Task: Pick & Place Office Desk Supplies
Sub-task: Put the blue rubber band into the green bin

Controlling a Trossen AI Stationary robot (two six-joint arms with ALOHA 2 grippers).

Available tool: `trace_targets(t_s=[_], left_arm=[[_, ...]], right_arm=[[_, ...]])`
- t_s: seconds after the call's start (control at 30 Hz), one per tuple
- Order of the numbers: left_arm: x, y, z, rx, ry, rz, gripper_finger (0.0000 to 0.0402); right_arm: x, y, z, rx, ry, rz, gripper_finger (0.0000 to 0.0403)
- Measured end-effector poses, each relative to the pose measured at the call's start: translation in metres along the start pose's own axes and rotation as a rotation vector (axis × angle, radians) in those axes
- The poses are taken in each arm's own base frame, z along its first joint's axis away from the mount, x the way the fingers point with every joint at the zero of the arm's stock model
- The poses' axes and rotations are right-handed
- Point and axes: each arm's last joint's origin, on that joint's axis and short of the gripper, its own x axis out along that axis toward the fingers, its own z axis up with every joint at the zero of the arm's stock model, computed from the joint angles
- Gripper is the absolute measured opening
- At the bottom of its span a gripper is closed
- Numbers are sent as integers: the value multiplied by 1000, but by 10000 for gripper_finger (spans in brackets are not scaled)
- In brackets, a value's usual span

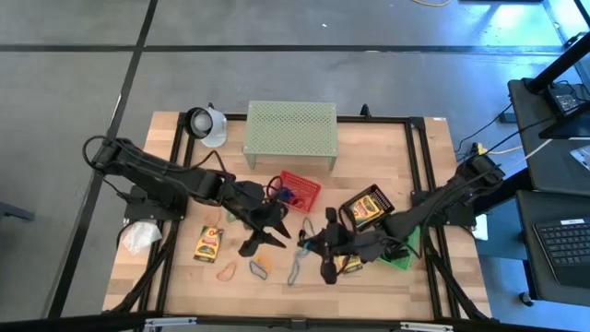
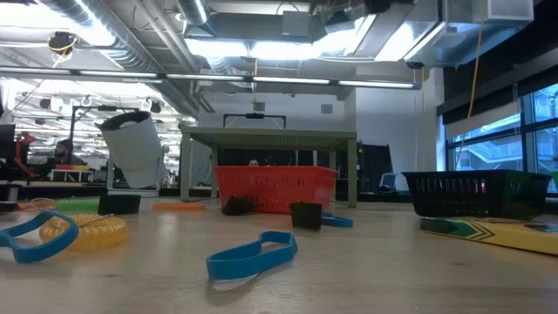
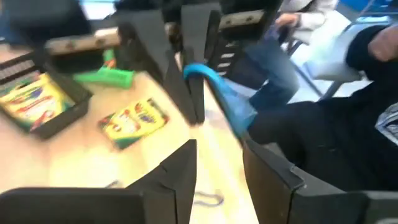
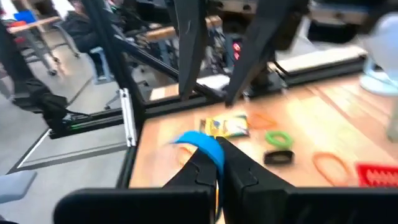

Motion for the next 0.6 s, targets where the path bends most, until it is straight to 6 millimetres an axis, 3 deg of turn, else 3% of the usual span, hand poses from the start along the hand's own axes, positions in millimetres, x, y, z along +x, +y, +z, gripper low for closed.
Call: trace_targets(t_s=[0.2, 0.37, 0.6], left_arm=[[-9, 3, -22, -58, 230, 106, 114], [-2, -3, -46, -29, 337, 224, 101], [18, 6, -91, -69, 316, 237, 93]], right_arm=[[-30, -5, -11, 134, 192, -161, 0], [-70, -3, -28, 290, 364, -282, 0], [-121, 0, -54, 470, 596, -474, 0]])
